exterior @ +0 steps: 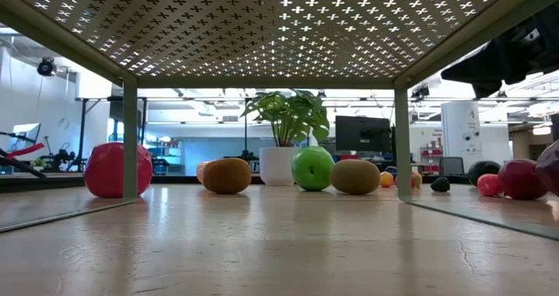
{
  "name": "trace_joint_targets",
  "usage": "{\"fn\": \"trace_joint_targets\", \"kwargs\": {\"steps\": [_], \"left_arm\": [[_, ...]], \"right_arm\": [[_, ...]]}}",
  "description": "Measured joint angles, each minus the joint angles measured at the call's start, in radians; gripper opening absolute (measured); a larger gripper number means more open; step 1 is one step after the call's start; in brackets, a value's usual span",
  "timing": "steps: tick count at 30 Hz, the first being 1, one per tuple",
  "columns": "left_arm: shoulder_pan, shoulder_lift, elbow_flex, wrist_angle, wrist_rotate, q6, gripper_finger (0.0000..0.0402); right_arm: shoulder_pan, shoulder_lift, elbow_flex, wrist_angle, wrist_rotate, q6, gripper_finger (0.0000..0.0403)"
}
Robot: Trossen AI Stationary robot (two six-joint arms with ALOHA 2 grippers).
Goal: Pick & Place Fruit
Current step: Put the strawberry into the red strainer
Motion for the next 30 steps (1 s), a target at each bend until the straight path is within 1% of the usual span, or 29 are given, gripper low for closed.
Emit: {"fn": "trace_joint_targets", "kwargs": {"steps": [7, 9, 12, 14, 17, 20, 23, 30], "left_arm": [[0.013, -0.059, 0.110, 0.011, -0.234, 0.196, 0.0150], [0.028, -0.062, 0.124, 0.035, -0.271, 0.268, 0.0152], [0.066, -0.063, 0.127, 0.138, -0.279, 0.426, 0.0153], [0.099, -0.058, 0.125, 0.241, -0.264, 0.561, 0.0153], [0.153, -0.042, 0.125, 0.379, -0.197, 0.753, 0.0153], [0.205, -0.028, 0.125, 0.459, -0.134, 0.876, 0.0154], [0.259, -0.013, 0.125, 0.475, -0.087, 0.931, 0.0154], [0.370, 0.026, 0.124, 0.478, 0.027, 0.969, 0.0154]], "right_arm": [[0.000, 0.000, 0.000, 0.000, 0.000, 0.000, 0.0008], [0.000, 0.000, 0.000, 0.000, 0.000, 0.000, 0.0008], [0.000, 0.000, 0.000, 0.000, 0.000, 0.000, 0.0008], [0.000, 0.000, 0.000, 0.000, 0.000, 0.000, 0.0009], [0.000, 0.000, 0.000, 0.000, 0.000, 0.000, 0.0008], [0.000, 0.000, 0.000, 0.000, 0.000, 0.000, 0.0008], [0.000, 0.000, 0.000, 0.000, 0.000, 0.000, 0.0008], [0.000, 0.000, 0.000, 0.000, 0.000, 0.000, 0.0008]]}}
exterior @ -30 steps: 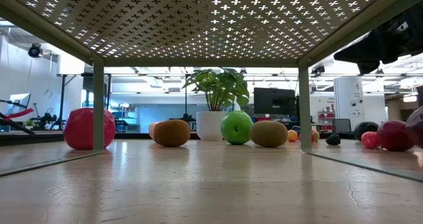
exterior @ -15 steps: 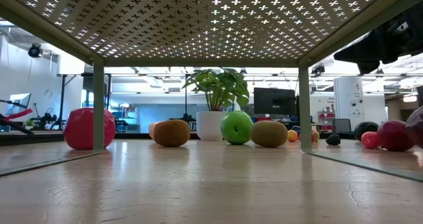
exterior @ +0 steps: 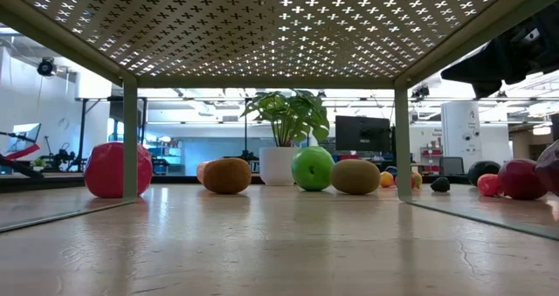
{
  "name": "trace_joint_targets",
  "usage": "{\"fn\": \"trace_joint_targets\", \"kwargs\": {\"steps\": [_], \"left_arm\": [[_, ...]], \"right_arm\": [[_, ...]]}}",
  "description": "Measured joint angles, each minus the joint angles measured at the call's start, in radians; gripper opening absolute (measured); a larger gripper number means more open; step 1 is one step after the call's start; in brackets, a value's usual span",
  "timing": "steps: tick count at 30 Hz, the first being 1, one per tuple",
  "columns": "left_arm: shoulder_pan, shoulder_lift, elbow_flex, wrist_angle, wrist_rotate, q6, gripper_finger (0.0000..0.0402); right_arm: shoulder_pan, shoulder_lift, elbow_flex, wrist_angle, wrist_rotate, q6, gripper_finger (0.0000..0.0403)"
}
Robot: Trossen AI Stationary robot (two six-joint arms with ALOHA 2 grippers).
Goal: Pick & Place Fruit
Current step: Put the strawberry into the red strainer
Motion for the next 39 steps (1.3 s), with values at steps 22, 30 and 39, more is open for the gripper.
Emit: {"fn": "trace_joint_targets", "kwargs": {"steps": [22, 30, 39], "left_arm": [[0.079, 0.112, 0.000, 0.003, 0.187, 0.014, 0.0155], [0.085, 0.113, 0.000, 0.003, 0.218, 0.014, 0.0157], [0.105, 0.113, 0.000, 0.002, 0.246, -0.033, 0.0180]], "right_arm": [[0.000, 0.000, 0.000, 0.000, 0.000, 0.000, 0.0009], [0.000, 0.000, 0.000, 0.000, 0.000, 0.000, 0.0008], [0.000, 0.000, 0.000, 0.000, 0.000, 0.000, 0.0008]]}}
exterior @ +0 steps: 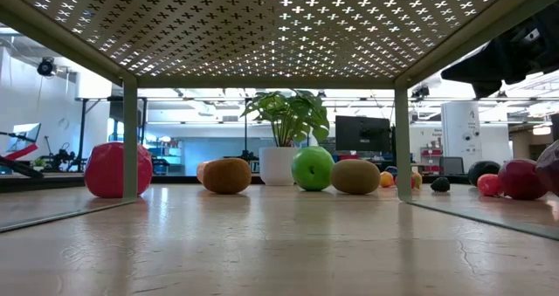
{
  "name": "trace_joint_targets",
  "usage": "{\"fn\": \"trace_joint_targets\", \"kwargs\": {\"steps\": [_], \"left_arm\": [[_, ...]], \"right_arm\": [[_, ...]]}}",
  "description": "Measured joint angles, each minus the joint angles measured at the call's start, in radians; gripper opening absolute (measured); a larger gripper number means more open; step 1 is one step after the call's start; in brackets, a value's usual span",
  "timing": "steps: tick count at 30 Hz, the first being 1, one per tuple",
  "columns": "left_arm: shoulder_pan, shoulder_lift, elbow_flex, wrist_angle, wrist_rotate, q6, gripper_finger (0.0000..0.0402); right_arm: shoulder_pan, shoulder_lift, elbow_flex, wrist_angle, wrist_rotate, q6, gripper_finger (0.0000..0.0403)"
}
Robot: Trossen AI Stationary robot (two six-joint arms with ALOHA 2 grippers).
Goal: Pick & Place Fruit
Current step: Put the strawberry into the red strainer, then put the cherry into the red strainer
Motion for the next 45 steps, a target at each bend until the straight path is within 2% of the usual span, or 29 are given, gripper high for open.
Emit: {"fn": "trace_joint_targets", "kwargs": {"steps": [8, 18, 23, 29, 36, 45], "left_arm": [[0.011, 0.000, 0.024, -0.021, 0.025, 0.001, 0.0224], [0.005, 0.000, 0.197, -0.220, 0.045, -0.027, 0.0222], [-0.021, 0.000, 0.250, -0.379, 0.045, -0.153, 0.0222], [-0.091, -0.001, 0.258, -0.539, 0.046, -0.359, 0.0222], [-0.206, -0.001, 0.240, -0.616, -0.010, -0.508, 0.0222], [-0.318, -0.001, 0.209, -0.664, -0.094, -0.604, 0.0222]], "right_arm": [[0.000, 0.000, 0.000, 0.000, 0.000, 0.000, 0.0008], [0.000, 0.000, 0.000, 0.000, 0.000, 0.000, 0.0008], [0.000, 0.000, 0.000, 0.000, 0.000, 0.000, 0.0009], [0.000, 0.000, 0.000, 0.000, 0.000, 0.000, 0.0008], [0.000, 0.000, 0.000, 0.000, 0.000, 0.000, 0.0008], [0.000, 0.000, 0.000, 0.000, 0.000, 0.000, 0.0009]]}}
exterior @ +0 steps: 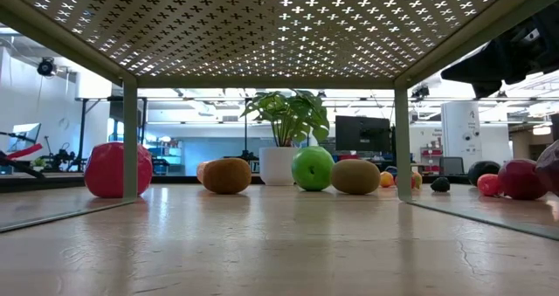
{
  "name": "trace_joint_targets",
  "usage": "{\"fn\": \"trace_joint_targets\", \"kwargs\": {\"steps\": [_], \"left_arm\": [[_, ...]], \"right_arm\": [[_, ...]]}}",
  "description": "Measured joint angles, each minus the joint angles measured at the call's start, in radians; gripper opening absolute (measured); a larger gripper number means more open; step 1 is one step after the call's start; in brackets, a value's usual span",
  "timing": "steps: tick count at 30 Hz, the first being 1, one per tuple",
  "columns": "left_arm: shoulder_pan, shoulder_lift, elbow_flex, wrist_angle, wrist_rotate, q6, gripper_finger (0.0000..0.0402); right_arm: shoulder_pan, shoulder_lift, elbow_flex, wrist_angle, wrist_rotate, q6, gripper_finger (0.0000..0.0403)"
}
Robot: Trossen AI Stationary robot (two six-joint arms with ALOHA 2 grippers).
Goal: Pick & Place Fruit
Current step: Put the cherry into the red strainer
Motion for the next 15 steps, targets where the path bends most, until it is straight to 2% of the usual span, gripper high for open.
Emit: {"fn": "trace_joint_targets", "kwargs": {"steps": [9, 15], "left_arm": [[-0.054, -0.007, -0.121, -0.022, -0.019, -0.140, 0.0222], [-0.061, -0.041, -0.247, -0.027, 0.061, -0.267, 0.0222]], "right_arm": [[0.000, 0.000, 0.000, 0.000, 0.000, 0.000, 0.0008], [0.000, 0.000, 0.000, 0.000, 0.000, 0.000, 0.0008]]}}
